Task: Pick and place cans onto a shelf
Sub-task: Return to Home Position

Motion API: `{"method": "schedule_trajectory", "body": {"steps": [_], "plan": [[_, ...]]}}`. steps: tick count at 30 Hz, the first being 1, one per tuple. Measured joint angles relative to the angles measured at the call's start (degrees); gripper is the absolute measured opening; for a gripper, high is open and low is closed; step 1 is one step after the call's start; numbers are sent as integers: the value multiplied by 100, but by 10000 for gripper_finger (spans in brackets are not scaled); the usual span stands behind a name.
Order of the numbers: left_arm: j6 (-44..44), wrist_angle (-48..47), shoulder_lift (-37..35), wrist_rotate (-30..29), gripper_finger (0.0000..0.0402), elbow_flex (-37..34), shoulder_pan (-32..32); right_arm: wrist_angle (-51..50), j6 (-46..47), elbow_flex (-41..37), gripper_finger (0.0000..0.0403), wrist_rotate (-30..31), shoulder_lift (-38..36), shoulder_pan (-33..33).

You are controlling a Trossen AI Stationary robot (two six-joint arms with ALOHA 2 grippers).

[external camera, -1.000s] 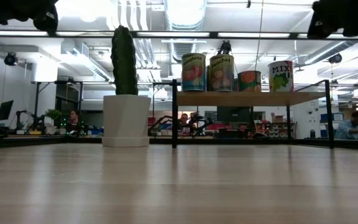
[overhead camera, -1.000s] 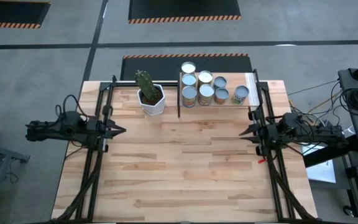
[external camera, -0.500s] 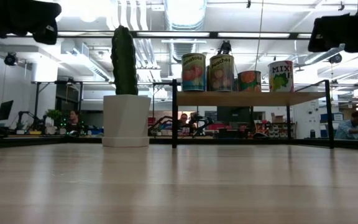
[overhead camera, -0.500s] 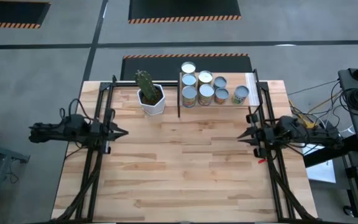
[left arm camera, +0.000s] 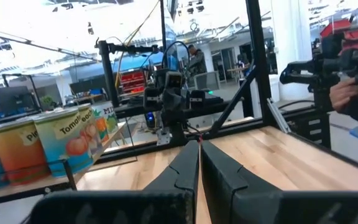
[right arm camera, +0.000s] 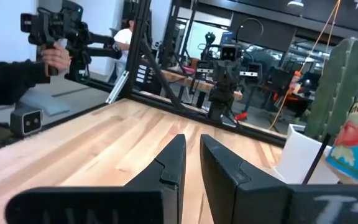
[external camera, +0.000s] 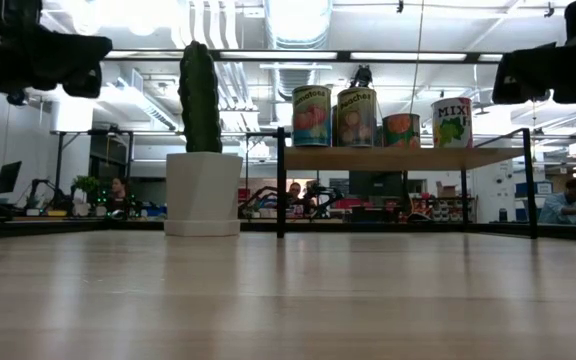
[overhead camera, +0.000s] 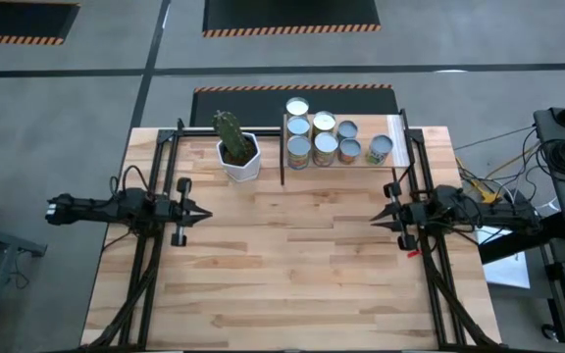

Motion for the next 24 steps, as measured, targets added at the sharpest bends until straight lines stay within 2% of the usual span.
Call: {"method": "schedule_trajectory", "body": {"steps": [6,10,15,24], "plan": [[-49,16,0,-54,0,0,0,-18,419,-2,38,125,33,0],[-41,-53,29,-420,0,0,0,-79,729,-4,38,530,72,0],[-41,-59,104,-447,0,34,0,-157,490,-7,38,1088,132,-2],[-41,-57,107,-447,0,46,0,-160,419,-9,38,1109,147,0]]}}
